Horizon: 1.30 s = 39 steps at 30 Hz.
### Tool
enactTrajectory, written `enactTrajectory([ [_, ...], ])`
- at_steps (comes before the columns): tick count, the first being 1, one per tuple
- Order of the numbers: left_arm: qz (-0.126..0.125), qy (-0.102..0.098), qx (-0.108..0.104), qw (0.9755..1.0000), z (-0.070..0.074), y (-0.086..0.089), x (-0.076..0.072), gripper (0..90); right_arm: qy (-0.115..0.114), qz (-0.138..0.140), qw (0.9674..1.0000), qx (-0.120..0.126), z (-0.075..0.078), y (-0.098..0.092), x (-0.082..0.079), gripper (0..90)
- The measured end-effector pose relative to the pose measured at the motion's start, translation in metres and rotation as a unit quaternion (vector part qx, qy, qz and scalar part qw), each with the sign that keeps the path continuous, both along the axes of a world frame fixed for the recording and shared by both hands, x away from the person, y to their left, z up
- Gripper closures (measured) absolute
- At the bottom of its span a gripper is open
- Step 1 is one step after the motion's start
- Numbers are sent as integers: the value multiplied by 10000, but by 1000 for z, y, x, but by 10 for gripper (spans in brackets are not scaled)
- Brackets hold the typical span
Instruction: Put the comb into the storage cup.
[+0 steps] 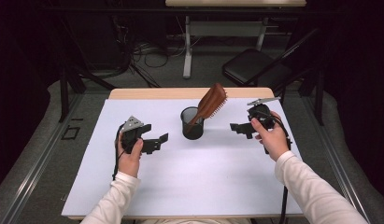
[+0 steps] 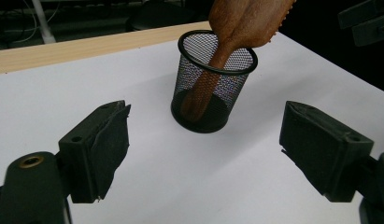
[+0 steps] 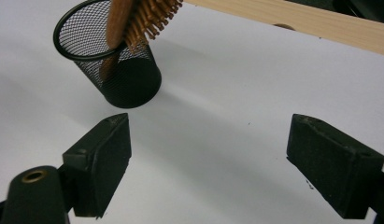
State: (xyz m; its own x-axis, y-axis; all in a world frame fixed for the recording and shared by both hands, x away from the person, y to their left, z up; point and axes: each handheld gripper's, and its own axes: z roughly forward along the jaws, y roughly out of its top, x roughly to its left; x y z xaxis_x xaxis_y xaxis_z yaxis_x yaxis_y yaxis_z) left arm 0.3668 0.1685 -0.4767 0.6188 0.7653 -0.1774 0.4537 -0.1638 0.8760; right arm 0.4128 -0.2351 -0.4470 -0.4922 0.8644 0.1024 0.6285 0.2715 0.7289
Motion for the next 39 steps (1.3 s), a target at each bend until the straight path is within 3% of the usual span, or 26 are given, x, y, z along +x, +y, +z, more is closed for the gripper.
enactTrajectory([
  [19,-418,57,187,9989,10,13,-18,158,-48,206,9997,139,-8,1,-19,138],
  [25,-429,109,225,9988,10,24,-26,158,-215,273,9991,230,-12,-4,-28,138],
  [39,-357,158,212,9990,-3,44,-47,158,-236,471,9982,302,-28,-8,-63,138],
])
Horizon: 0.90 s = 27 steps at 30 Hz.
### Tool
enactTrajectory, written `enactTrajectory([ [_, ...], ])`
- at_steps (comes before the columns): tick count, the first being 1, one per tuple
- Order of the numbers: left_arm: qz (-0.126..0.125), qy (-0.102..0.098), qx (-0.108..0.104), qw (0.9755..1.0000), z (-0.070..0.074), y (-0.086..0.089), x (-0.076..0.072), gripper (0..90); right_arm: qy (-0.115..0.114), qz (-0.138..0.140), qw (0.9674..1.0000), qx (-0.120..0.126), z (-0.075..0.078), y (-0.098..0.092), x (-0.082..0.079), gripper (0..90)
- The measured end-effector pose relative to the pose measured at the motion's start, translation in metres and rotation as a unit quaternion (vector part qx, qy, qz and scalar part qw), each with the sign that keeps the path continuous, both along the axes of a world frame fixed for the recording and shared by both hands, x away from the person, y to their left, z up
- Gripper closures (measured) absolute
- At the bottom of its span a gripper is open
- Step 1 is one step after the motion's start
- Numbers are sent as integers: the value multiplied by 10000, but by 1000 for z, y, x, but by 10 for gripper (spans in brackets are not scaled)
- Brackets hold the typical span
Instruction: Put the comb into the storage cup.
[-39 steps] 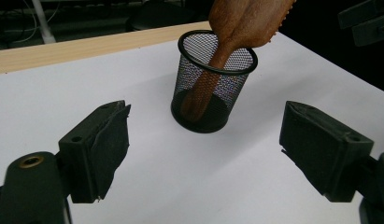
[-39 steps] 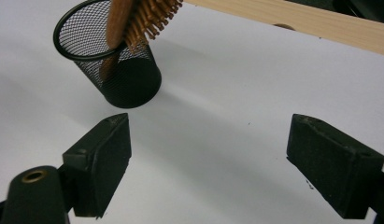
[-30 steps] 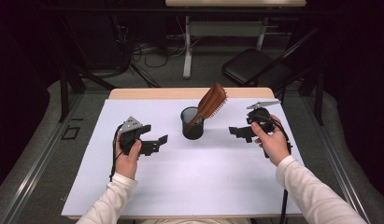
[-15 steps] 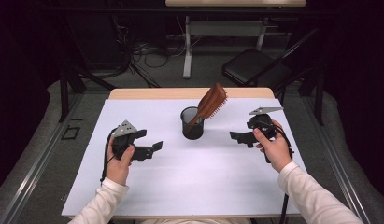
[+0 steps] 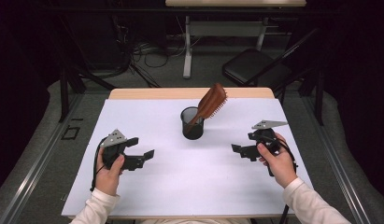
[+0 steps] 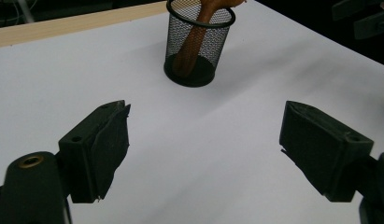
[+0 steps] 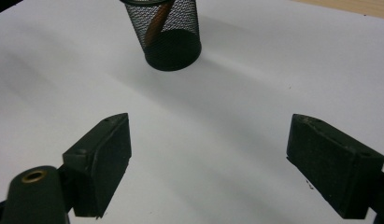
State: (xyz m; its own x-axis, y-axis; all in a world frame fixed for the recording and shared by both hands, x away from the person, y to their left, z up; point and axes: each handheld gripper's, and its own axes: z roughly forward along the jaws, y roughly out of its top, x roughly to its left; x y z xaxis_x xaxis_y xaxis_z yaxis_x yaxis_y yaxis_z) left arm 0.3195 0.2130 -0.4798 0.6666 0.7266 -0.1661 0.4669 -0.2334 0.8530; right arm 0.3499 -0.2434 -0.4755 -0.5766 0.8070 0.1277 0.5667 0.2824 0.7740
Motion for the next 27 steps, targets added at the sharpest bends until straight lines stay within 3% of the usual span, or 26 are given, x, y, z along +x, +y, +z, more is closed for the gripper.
enactTrajectory([
  [10,68,19,-91,9999,-15,8,-10,158,-74,-42,9999,79,-15,-2,-18,138],
  [20,25,-106,-94,9999,-20,13,-13,158,-36,-158,9998,130,-30,-5,-24,138],
  [27,37,-105,-118,9999,-25,14,-13,158,-189,-220,9995,156,-34,-6,-31,138],
])
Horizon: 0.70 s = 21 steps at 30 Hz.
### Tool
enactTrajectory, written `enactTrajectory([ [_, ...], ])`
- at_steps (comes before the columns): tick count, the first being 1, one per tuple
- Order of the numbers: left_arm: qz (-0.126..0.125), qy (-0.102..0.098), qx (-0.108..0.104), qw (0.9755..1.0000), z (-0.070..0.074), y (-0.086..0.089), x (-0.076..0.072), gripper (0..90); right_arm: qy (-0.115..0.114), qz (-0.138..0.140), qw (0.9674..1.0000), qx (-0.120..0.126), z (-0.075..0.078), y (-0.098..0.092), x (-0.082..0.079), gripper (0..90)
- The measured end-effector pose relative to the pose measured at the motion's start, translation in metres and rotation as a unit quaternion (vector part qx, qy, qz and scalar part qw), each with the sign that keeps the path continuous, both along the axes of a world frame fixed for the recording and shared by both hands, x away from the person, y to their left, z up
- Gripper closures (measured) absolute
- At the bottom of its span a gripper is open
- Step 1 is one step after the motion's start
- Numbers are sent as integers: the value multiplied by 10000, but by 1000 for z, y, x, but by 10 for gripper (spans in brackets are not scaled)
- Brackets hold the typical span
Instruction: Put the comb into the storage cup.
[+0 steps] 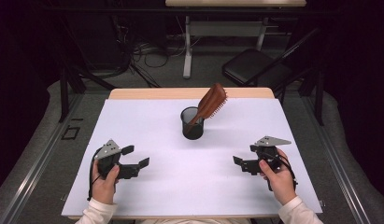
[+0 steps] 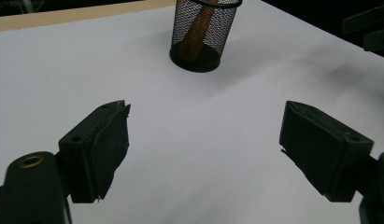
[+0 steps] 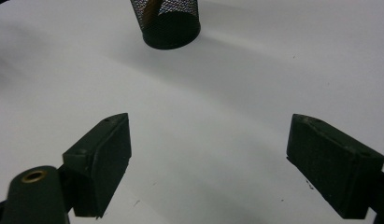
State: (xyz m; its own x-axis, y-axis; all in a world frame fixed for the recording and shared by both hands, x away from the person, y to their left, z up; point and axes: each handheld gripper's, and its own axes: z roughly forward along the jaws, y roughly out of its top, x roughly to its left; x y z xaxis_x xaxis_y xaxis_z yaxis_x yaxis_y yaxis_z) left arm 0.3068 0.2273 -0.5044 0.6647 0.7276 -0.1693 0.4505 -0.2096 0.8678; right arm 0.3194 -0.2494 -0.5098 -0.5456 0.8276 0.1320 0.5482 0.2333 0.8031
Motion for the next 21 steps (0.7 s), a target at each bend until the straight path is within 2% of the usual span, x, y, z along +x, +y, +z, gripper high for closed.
enactTrajectory([
  [14,-42,-57,-41,10000,-6,-2,0,158,-49,116,9996,246,-17,3,-12,138],
  [21,-67,-70,-25,9999,-8,-2,0,158,-209,201,9995,131,-21,6,-17,138],
])
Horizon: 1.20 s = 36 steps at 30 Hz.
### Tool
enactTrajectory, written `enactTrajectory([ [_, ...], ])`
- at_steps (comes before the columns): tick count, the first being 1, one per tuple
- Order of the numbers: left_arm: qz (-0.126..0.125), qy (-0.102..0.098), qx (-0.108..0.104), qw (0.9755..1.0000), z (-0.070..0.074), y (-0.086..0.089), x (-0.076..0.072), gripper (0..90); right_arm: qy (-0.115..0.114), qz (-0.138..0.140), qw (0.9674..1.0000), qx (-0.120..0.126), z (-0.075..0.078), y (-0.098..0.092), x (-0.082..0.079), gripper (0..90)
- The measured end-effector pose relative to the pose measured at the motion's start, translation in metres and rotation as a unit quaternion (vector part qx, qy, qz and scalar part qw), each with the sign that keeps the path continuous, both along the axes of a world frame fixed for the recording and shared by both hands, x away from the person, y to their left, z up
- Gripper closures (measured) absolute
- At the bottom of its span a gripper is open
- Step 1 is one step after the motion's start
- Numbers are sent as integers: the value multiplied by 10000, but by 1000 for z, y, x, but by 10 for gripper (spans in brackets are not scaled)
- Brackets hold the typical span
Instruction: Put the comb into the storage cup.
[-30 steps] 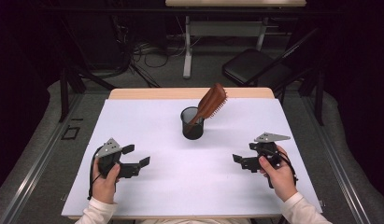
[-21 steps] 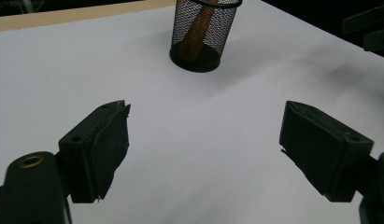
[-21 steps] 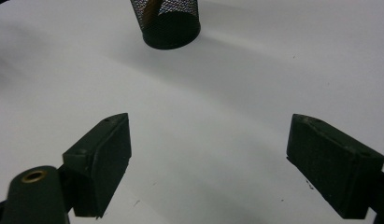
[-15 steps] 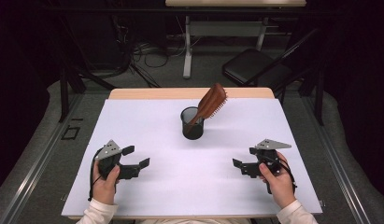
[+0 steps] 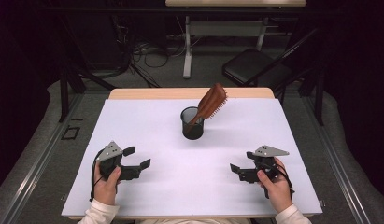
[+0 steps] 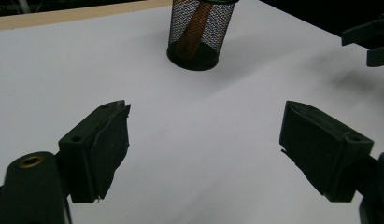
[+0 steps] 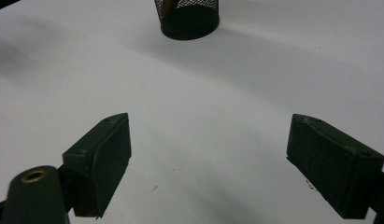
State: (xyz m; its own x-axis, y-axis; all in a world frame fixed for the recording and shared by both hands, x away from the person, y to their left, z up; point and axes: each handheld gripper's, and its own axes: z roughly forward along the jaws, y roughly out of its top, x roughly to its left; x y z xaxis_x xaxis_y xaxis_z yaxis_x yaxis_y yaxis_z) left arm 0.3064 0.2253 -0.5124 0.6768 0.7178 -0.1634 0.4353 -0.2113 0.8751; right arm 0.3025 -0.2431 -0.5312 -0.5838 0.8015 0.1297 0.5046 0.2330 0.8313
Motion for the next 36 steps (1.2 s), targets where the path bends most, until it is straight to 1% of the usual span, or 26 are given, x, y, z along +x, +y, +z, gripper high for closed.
enactTrajectory([
  [3,-18,-2,1,10000,-1,0,0,158,-52,39,10000,-59,-2,1,-2,137],
  [7,-18,11,3,10000,-4,-1,0,158,-55,66,9998,-173,-5,4,-4,137],
  [15,-47,-2,45,10000,-7,-4,0,158,-6,215,9997,-148,-12,8,-5,138],
  [17,-60,-4,65,10000,-8,-4,0,158,-5,227,9995,-201,-13,9,-6,138],
  [22,-84,-21,63,9999,-8,-5,0,158,-6,246,9995,-191,-14,11,-5,137],
  [30,-113,-35,92,9999,-9,-7,-1,158,32,301,9991,-290,-16,13,-5,137],
  [36,-148,-32,107,9998,-10,-8,-1,158,8,300,9991,-301,-17,14,-5,137],
])
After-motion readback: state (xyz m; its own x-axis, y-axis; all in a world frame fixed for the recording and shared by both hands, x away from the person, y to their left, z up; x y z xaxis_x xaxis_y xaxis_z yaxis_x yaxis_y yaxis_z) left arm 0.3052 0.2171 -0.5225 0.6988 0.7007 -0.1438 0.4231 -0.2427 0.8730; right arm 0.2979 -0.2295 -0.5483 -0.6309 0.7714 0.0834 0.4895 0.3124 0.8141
